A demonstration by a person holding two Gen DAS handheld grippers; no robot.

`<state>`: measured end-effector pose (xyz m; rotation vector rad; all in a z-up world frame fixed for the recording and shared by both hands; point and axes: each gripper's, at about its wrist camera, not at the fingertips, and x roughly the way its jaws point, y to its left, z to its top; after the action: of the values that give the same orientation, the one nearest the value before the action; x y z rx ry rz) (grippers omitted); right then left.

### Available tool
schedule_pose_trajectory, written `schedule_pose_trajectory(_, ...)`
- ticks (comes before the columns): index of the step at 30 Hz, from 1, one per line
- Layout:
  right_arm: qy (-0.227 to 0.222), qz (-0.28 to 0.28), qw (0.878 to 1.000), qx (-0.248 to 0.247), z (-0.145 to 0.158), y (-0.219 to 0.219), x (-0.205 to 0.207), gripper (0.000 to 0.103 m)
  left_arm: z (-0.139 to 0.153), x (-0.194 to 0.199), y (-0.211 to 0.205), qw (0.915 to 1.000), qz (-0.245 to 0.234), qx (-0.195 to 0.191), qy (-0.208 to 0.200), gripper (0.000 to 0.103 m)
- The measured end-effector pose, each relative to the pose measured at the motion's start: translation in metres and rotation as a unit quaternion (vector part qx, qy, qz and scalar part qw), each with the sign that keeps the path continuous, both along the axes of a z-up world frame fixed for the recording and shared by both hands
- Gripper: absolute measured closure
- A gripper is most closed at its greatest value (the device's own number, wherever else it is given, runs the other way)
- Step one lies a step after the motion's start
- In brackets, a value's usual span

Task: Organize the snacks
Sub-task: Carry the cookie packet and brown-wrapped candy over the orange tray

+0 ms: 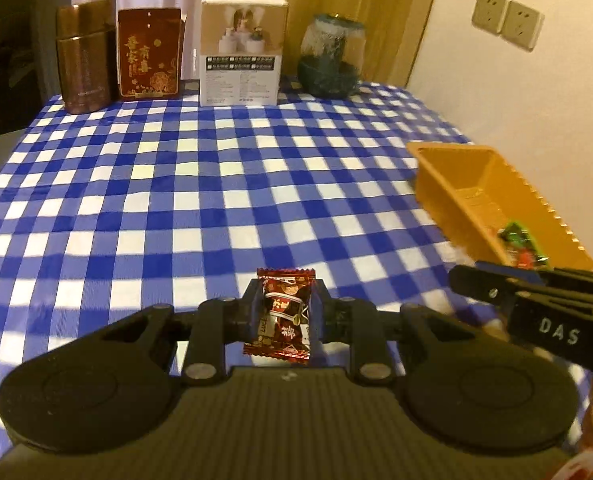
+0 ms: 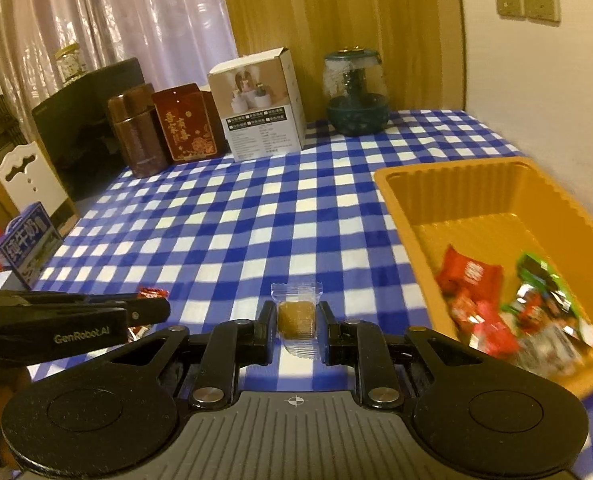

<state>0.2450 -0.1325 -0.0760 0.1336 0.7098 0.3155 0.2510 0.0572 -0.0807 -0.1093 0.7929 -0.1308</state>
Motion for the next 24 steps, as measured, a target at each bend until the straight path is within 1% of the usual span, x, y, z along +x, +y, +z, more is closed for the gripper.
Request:
schedule_pose_trajectory(6, 0.003, -0.012, 1.000, -0.002, 0.017, -0.019, -0.035, 0.082, 0.027, -0.039, -0.018, 0.9999, 0.001, -0.012, -0.011, 0.080)
schedule_pose_trajectory(11, 0.004, -0.022, 1.000, -0.006, 0.025, -0.036, -0.059, 0.082, 0.040, -0.064, -0.035, 0.9997, -0.005, -0.019, -0.015, 0.080)
schedule_pose_trajectory(18, 0.008, -0.038, 0.999, -0.012, 0.033, -0.062, -0.083, 0.082, 0.050, -0.083, -0.061, 0.9994, -0.018, -0.023, -0.017, 0.080)
schedule_pose_trajectory(24, 0.005, -0.056, 0.998, -0.012, 0.038, -0.084, -0.094, 0.082, 0.057, -0.088, -0.087, 0.9987, -0.039, -0.027, -0.021, 0.080)
